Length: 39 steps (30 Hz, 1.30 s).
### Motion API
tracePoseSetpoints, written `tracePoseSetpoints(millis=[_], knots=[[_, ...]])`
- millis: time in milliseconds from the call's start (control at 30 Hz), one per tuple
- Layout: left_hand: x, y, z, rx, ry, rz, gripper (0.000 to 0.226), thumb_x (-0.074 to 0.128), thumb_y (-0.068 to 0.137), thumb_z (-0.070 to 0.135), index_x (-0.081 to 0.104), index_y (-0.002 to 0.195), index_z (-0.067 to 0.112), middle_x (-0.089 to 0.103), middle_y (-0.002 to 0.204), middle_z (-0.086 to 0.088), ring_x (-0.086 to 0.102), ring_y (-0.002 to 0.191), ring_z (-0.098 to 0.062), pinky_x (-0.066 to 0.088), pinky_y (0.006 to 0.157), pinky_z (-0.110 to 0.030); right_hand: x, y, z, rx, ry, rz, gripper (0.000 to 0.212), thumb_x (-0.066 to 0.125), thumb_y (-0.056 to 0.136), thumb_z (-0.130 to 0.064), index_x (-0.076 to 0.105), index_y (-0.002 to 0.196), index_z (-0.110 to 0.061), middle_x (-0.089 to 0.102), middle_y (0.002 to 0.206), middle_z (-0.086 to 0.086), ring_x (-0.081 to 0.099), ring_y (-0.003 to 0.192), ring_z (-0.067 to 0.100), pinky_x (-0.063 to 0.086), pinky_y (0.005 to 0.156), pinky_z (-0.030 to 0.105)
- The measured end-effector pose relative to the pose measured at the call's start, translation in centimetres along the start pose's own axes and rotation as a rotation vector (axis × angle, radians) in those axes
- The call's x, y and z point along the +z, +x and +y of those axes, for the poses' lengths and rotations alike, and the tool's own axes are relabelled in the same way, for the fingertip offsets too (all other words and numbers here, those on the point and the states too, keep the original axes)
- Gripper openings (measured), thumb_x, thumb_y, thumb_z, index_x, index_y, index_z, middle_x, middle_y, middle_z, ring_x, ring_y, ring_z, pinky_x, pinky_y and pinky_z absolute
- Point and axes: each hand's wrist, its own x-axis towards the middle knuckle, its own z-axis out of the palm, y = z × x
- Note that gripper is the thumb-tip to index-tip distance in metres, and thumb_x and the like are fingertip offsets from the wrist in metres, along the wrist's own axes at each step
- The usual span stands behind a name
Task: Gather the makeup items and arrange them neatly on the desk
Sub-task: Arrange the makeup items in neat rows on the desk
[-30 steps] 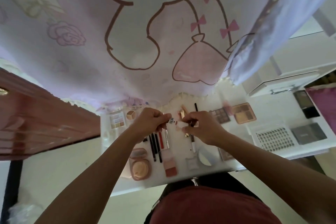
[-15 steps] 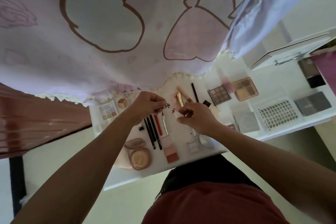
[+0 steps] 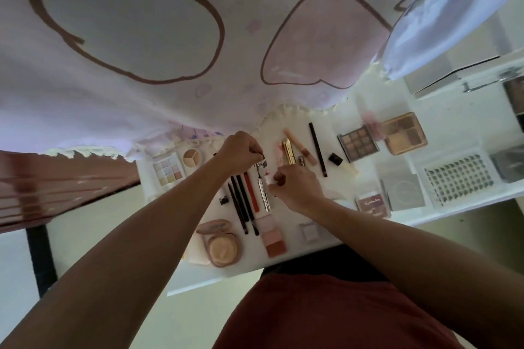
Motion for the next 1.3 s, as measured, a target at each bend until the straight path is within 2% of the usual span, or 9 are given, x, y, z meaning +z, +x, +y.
tracePoseSetpoints(millis=[233, 633, 733, 800, 833, 900, 1000, 1167, 1300], knots=[[0.7, 1.9, 0.2, 0.020, 0.115, -0.017, 0.013, 0.068, 0.083, 0.008, 0.077, 0.092, 0.004, 0.075, 0.092, -0.008, 0.067, 0.088, -0.018, 0.049, 0.078, -0.024, 2.1, 1.4, -0.4, -0.069, -0.111, 0.090, 0.019, 0.061, 0.090, -0.035, 0.068, 0.088, -0.017, 0.064, 0.076, -0.005, 0.061, 0.070, 0.014, 0.044, 0.061, 0.025], [0.6, 2.8, -0.5, -0.072, 0.194, 0.009, 0.007, 0.068, 0.080, 0.010, 0.075, 0.082, 0.010, 0.073, 0.088, -0.003, 0.067, 0.084, -0.018, 0.056, 0.081, -0.039, 1.9, 1.4, 0.5, -0.131, -0.082, 0.101, 0.020, 0.064, 0.089, -0.034, 0.063, 0.093, -0.014, 0.069, 0.083, 0.001, 0.066, 0.078, 0.021, 0.052, 0.068, 0.033], [0.3, 2.4, -0.5, -0.057, 0.160, 0.076, 0.007, 0.069, 0.082, 0.012, 0.072, 0.088, 0.010, 0.071, 0.094, -0.003, 0.066, 0.087, -0.018, 0.055, 0.083, -0.039, -0.1, 1.6, 0.6, -0.185, -0.124, 0.157, 0.024, 0.061, 0.091, -0.038, 0.067, 0.097, -0.016, 0.071, 0.107, 0.000, 0.067, 0.092, 0.017, 0.052, 0.079, 0.032], [-0.1, 1.9, -0.6, -0.059, 0.124, 0.145, 0.009, 0.069, 0.082, 0.013, 0.071, 0.091, 0.011, 0.070, 0.096, -0.004, 0.065, 0.087, -0.019, 0.054, 0.082, -0.037, -1.7, 2.5, 0.4, -0.215, -0.168, 0.217, 0.021, 0.056, 0.093, -0.034, 0.067, 0.103, -0.018, 0.057, 0.138, -0.002, 0.067, 0.090, 0.017, 0.052, 0.075, 0.032], [-0.2, 1.6, -0.7, -0.065, 0.107, 0.174, 0.010, 0.068, 0.083, 0.013, 0.071, 0.092, 0.011, 0.070, 0.096, -0.004, 0.065, 0.086, -0.020, 0.054, 0.081, -0.035, -2.3, 3.0, 0.2, -0.191, -0.203, 0.209, 0.022, 0.054, 0.094, -0.034, 0.066, 0.105, -0.019, 0.055, 0.141, -0.004, 0.067, 0.088, 0.021, 0.052, 0.072, 0.033], [-0.5, 0.7, -1.0, -0.084, 0.078, 0.210, 0.011, 0.067, 0.085, 0.013, 0.071, 0.095, 0.010, 0.070, 0.095, -0.003, 0.064, 0.080, -0.018, 0.051, 0.077, -0.030, -3.3, 4.1, -0.3, -0.109, -0.289, 0.150, 0.027, 0.052, 0.093, -0.038, 0.068, 0.105, -0.020, 0.067, 0.119, 0.002, 0.067, 0.090, 0.027, 0.048, 0.071, 0.033], [-0.7, -1.1, -1.6, -0.113, 0.023, 0.271, 0.011, 0.066, 0.088, 0.014, 0.073, 0.096, 0.012, 0.072, 0.094, 0.000, 0.059, 0.068, -0.010, 0.043, 0.068, -0.021, -3.9, 5.1, -1.3, -0.076, -0.356, 0.060, 0.027, 0.054, 0.088, -0.040, 0.067, 0.098, -0.018, 0.069, 0.092, 0.002, 0.066, 0.090, 0.025, 0.043, 0.071, 0.032], [-0.8, -4.1, -2.7, -0.172, -0.066, 0.351, 0.014, 0.065, 0.089, 0.014, 0.074, 0.100, 0.011, 0.072, 0.093, -0.002, 0.057, 0.084, -0.009, 0.030, 0.080, -0.010, -4.5, 5.1, -2.3, -0.079, -0.412, 0.024, 0.029, 0.059, 0.091, -0.034, 0.059, 0.111, -0.012, 0.060, 0.104, 0.004, 0.061, 0.099, 0.027, 0.036, 0.074, 0.031], [-0.6, -6.2, -3.7, -0.174, -0.135, 0.408, 0.016, 0.065, 0.089, 0.010, 0.072, 0.102, 0.005, 0.066, 0.090, 0.005, 0.047, 0.079, -0.001, 0.034, 0.066, -0.001, -4.6, 4.9, -2.7, -0.086, -0.403, 0.030, 0.032, 0.057, 0.092, -0.039, 0.059, 0.103, -0.009, 0.053, 0.093, 0.002, 0.060, 0.094, 0.028, 0.037, 0.073, 0.031]])
